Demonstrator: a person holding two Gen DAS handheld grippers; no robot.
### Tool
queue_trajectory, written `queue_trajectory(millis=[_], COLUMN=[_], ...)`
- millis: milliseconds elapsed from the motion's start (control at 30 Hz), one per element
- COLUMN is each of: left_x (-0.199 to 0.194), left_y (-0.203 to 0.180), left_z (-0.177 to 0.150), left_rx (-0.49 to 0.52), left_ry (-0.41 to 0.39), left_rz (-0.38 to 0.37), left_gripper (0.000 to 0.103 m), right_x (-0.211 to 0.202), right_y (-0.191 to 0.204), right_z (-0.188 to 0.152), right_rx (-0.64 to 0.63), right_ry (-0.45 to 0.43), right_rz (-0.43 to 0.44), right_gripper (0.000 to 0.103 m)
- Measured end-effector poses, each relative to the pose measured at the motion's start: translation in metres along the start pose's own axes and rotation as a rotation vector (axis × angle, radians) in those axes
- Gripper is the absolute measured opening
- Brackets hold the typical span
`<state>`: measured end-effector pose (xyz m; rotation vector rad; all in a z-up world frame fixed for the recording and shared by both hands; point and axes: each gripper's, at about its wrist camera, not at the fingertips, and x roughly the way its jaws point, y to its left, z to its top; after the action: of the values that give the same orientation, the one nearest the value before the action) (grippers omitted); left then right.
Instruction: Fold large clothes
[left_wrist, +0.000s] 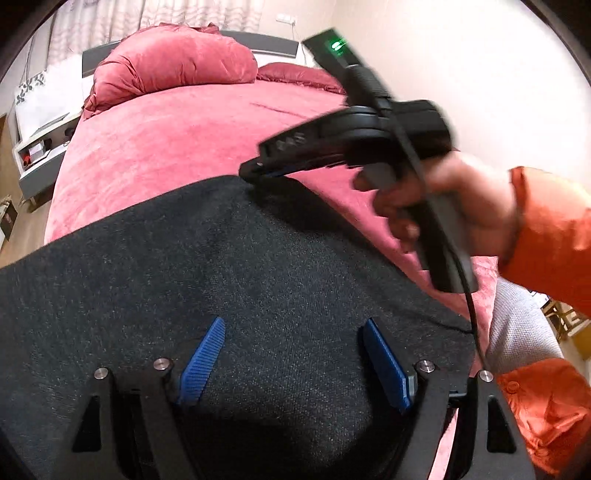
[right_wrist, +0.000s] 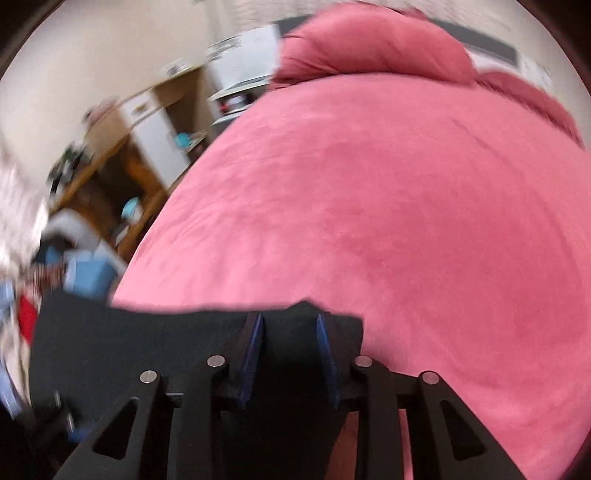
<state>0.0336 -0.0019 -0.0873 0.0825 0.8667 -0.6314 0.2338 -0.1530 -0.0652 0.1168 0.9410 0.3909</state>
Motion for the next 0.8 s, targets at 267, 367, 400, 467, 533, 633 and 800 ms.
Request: queue_trajectory(millis=[267, 367, 400, 467, 533, 633, 800], left_x=[-0.041, -0.060, -0.063, -0.063, -0.054, -0.031, -0.004], left_y=[0.032, 0.066, 0.076, 0.099, 0.120, 0.133, 0.175], left_z=[0.032, 0.044, 0.046, 0.045, 0.039, 0.040, 0.026], left_rx=[-0.155, -0.205, -0.213, -0.243, -0.240, -0.165, -0.210], left_ry=[-0.047, -0.092, -0.096, -0.082, -0.050, -0.013, 0.034], left_rz=[0.018, 0.149, 0.185, 0.267, 0.303, 0.427, 0.389], left_gripper=[0.079, 0.084, 0.084, 0.085, 0.085, 0.085, 0.103], right_x=[-0.026, -0.079, -0.090, -0.111, -0.115, -0.106, -0.086], right_y=[-0.017, -0.016, -0.013, 0.001, 0.023, 0.053, 0.054], right_z=[0.005, -0.011, -0.018, -0.039, -0.059, -0.095, -0.156], right_rx=[0.161, 0.195, 0.190, 0.142, 0.055, -0.063, -0.072], right_ry=[-0.092, -0.193, -0.199, -0.194, -0.166, -0.115, -0.072], right_rz=[-0.006, 0.024, 0.024, 0.040, 0.021, 0.019, -0.042], right_gripper=[0.037, 0.038, 0.039, 0.039, 0.039, 0.039, 0.037])
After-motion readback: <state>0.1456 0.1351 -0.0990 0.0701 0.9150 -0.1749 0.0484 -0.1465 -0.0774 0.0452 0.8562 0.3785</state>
